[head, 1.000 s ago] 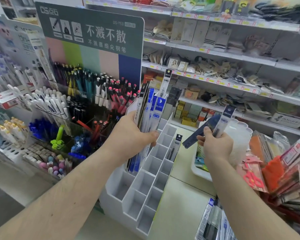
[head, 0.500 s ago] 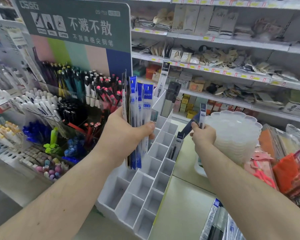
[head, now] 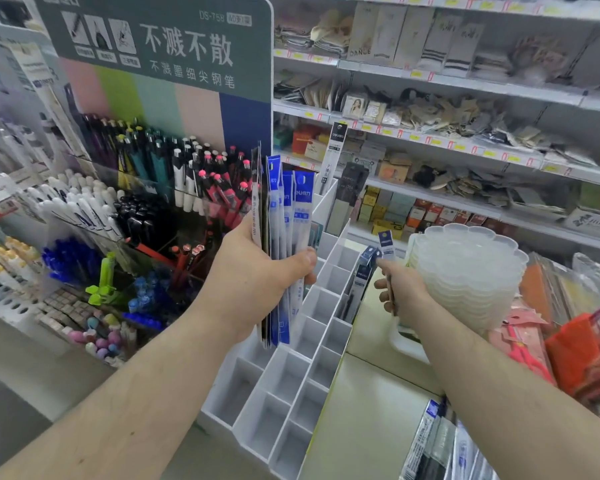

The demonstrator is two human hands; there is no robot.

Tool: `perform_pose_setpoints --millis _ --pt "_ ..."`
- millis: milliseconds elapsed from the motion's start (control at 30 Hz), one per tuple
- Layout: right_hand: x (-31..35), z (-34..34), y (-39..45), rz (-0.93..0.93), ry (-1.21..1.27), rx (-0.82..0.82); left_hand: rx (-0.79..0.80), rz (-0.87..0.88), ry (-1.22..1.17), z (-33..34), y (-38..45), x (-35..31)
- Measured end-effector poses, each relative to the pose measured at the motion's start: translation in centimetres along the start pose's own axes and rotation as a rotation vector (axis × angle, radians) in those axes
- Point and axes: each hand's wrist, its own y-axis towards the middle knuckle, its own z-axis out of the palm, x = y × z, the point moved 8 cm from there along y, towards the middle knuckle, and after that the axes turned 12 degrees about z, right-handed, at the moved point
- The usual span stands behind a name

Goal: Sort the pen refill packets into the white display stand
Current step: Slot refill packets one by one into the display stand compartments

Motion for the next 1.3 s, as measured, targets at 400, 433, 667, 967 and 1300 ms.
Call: perform_pose_setpoints --millis 400,433,667,967,1300 --pt "-0.6 -0.5 -0.9 -0.222 0.273 -0.04 -0.012 0.005 -0.014 -0.1 0.2 0.2" --pt "-0.7 -0.4 -0.8 -0.239 0.282 -0.044 -0.013 0.006 -0.016 -0.2 0.3 0.2" --pt "-1.5 0.9 -0.4 -0.282 0.143 -0.103 -0.012 0.002 -0.029 -0.1 0.2 0.3" --pt "-1.3 1.2 0.0 -0.278 -0.12 -0.18 -0.006 0.004 0.007 -0.2 0.2 0.5" --pt "2.4 -0.9 -8.5 -0.323 -0.002 -0.179 -0.006 -0.04 -0.035 -0.2 0.2 0.1"
